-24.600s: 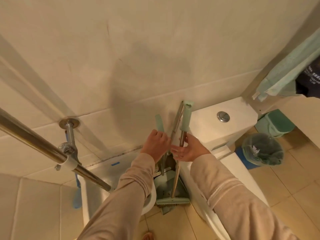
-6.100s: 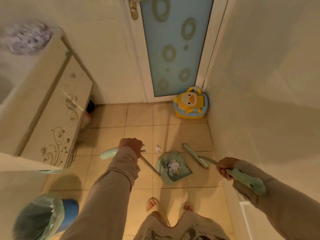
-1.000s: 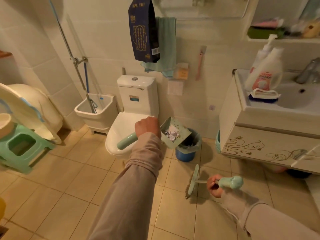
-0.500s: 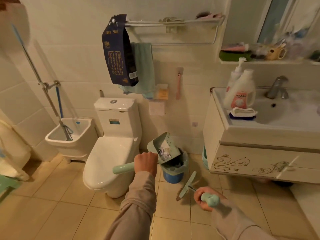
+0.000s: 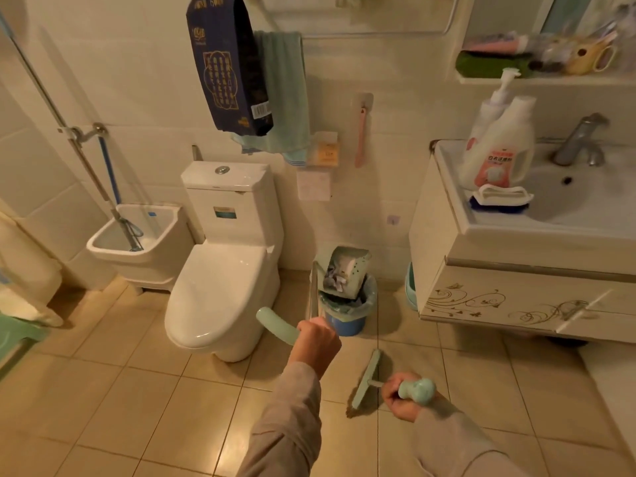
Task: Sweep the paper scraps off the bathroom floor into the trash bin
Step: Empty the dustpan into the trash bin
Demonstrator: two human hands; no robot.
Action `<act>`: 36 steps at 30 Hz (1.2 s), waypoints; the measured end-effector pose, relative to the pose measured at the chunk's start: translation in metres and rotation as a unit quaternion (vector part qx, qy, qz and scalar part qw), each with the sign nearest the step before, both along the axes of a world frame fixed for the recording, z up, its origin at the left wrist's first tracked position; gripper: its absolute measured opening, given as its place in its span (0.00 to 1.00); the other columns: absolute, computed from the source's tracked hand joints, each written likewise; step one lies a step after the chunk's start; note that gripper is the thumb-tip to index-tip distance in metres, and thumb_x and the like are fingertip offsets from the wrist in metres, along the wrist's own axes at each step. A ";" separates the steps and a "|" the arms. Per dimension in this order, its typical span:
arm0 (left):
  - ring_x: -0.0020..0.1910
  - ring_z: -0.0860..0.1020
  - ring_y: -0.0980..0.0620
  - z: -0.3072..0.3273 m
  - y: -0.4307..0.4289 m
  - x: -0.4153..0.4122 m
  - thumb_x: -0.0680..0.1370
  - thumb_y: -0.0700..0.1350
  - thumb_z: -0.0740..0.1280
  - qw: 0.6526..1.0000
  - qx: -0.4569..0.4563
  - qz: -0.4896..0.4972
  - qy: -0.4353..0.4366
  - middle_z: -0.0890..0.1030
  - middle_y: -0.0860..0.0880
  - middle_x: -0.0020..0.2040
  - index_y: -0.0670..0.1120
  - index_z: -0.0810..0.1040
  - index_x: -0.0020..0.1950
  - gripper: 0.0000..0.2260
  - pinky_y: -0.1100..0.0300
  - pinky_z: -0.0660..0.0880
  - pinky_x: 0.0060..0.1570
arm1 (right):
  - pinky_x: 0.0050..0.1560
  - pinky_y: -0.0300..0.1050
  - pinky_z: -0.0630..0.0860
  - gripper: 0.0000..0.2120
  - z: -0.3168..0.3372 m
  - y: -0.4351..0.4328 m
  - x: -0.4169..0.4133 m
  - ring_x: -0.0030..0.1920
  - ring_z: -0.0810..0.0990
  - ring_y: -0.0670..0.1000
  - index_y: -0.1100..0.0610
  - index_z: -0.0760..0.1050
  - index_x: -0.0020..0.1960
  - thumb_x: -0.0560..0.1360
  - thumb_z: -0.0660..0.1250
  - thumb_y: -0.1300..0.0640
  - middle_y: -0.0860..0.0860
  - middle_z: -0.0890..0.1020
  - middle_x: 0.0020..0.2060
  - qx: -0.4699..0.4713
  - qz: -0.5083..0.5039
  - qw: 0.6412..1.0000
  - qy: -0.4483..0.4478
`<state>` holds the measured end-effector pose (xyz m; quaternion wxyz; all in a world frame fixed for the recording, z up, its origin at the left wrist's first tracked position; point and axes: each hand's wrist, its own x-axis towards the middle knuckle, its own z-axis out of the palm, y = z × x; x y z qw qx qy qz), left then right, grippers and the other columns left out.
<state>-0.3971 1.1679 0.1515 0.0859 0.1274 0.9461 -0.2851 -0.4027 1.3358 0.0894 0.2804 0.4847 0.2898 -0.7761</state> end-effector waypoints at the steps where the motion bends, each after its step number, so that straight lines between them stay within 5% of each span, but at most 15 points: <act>1: 0.46 0.77 0.47 -0.001 0.000 0.002 0.78 0.28 0.57 1.000 -0.008 -0.009 -0.016 0.78 0.39 0.51 0.32 0.73 0.56 0.09 0.59 0.64 0.28 | 0.16 0.27 0.65 0.15 -0.005 0.002 0.001 0.11 0.66 0.49 0.59 0.56 0.31 0.72 0.47 0.73 0.55 0.65 0.17 -0.011 0.023 1.000 -0.004; 3: 0.52 0.78 0.43 -0.008 0.005 0.007 0.78 0.28 0.57 0.997 -0.054 -0.042 -0.038 0.77 0.34 0.54 0.29 0.70 0.60 0.11 0.55 0.69 0.27 | 0.16 0.27 0.65 0.15 -0.016 0.005 0.000 0.09 0.64 0.48 0.58 0.56 0.30 0.71 0.48 0.74 0.54 0.63 0.11 0.002 0.059 0.998 -0.002; 7: 0.54 0.78 0.40 -0.012 0.011 0.006 0.78 0.29 0.58 0.997 -0.060 -0.042 -0.025 0.77 0.33 0.57 0.29 0.69 0.61 0.12 0.52 0.79 0.48 | 0.16 0.31 0.67 0.15 -0.017 0.011 -0.006 0.09 0.65 0.49 0.59 0.59 0.31 0.75 0.51 0.70 0.54 0.65 0.11 -0.014 0.059 0.998 0.012; 11: 0.54 0.80 0.40 -0.016 0.013 -0.003 0.80 0.32 0.58 0.998 -0.006 0.012 -0.058 0.78 0.35 0.57 0.33 0.56 0.73 0.22 0.53 0.73 0.30 | 0.16 0.28 0.65 0.17 -0.024 0.015 -0.008 0.09 0.62 0.49 0.57 0.56 0.30 0.75 0.49 0.69 0.53 0.62 0.11 -0.025 0.058 0.998 -0.002; 13: 0.53 0.82 0.41 -0.015 0.010 -0.001 0.81 0.36 0.59 0.996 0.010 0.051 -0.066 0.79 0.37 0.58 0.34 0.50 0.75 0.26 0.54 0.74 0.33 | 0.16 0.27 0.64 0.17 -0.027 0.016 -0.005 0.09 0.62 0.48 0.57 0.56 0.30 0.75 0.48 0.69 0.53 0.62 0.11 -0.031 0.070 0.997 -0.009; 16: 0.57 0.80 0.41 -0.020 0.003 0.008 0.79 0.34 0.61 0.996 -0.016 0.066 -0.063 0.73 0.36 0.65 0.32 0.63 0.71 0.20 0.54 0.79 0.43 | 0.15 0.28 0.63 0.17 -0.033 0.014 0.004 0.09 0.62 0.48 0.57 0.56 0.30 0.76 0.47 0.69 0.53 0.62 0.11 -0.048 0.096 0.994 -0.016; 19: 0.61 0.77 0.38 -0.020 -0.003 0.009 0.80 0.34 0.60 0.995 -0.028 0.072 -0.059 0.70 0.33 0.68 0.30 0.63 0.69 0.19 0.50 0.77 0.56 | 0.15 0.27 0.63 0.16 -0.033 0.014 0.011 0.10 0.64 0.47 0.59 0.60 0.32 0.77 0.48 0.69 0.53 0.63 0.12 -0.067 0.089 0.994 0.001; 36: 0.57 0.80 0.42 0.026 -0.009 -0.001 0.80 0.32 0.60 0.997 -0.032 0.066 0.003 0.76 0.39 0.65 0.33 0.64 0.71 0.19 0.55 0.79 0.52 | 0.15 0.36 0.67 0.15 -0.030 0.034 0.018 0.14 0.68 0.48 0.56 0.60 0.33 0.78 0.50 0.66 0.53 0.68 0.16 -0.083 0.145 0.985 0.039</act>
